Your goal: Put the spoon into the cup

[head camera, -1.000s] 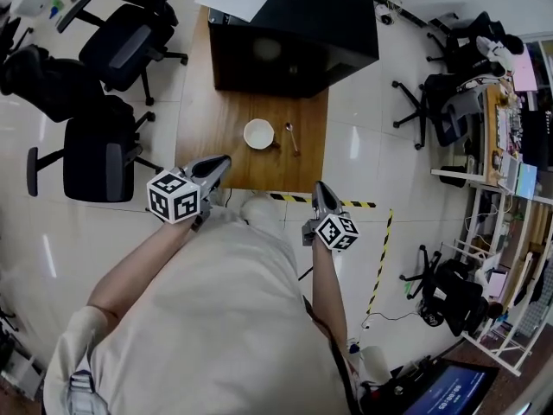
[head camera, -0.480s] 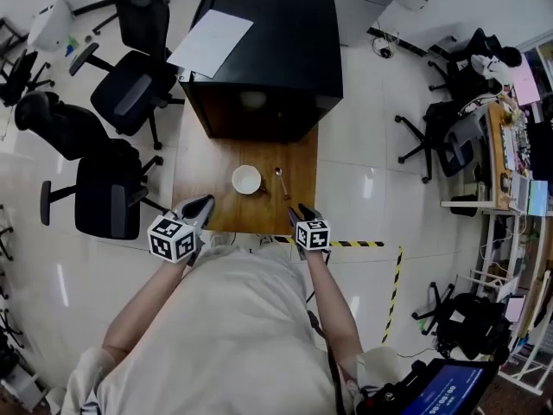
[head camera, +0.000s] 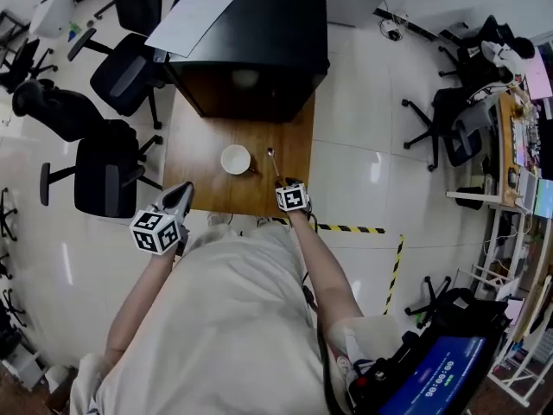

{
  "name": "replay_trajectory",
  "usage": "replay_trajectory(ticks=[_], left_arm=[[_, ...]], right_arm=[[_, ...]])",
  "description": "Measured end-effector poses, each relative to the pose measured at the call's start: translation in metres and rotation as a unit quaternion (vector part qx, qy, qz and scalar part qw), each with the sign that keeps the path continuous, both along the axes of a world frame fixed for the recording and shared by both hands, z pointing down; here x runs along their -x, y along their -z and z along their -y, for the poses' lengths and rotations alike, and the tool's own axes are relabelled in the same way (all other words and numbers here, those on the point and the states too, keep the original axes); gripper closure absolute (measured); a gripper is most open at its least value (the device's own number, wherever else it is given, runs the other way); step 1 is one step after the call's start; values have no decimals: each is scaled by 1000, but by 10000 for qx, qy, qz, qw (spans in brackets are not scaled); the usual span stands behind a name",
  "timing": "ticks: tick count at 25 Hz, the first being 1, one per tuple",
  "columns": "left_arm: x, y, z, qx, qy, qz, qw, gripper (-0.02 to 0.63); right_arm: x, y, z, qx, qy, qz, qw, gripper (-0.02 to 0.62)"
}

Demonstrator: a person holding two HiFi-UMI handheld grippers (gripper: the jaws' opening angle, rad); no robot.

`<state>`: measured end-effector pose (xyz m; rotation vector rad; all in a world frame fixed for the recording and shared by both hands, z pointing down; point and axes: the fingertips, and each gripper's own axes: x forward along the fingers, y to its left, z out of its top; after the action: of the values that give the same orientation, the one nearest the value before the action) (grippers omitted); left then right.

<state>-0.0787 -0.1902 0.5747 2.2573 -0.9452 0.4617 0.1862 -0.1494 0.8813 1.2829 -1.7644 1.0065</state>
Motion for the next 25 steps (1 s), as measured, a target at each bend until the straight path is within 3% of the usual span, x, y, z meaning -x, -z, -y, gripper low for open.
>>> replay_trajectory(ticks=[3,7,12,17,21,25], left_arm=[[5,-3,-7,10,214,126,9997,627],[11,-4,-11,66,653,173,9977,627],[15,-7,-22,143,1095,266,9935,627],[18,-10,-32,212,1501,325,9879,627],[9,-15,-37,297,1645,308,9854,627],[1,-16,-36,255,1669,266,9853,627]], right_arm=[[5,-19,-5,229,206,-113,9995,442],[4,-18,19,-123,496,-218,9985,442],[5,-35,11,353,488,-75,9982,442],[5,-27,22,68,776,-267,9966,443],[5,-33,20,36,994,-543,9936,465],[6,-24,22,27,947,-232,9952,468]])
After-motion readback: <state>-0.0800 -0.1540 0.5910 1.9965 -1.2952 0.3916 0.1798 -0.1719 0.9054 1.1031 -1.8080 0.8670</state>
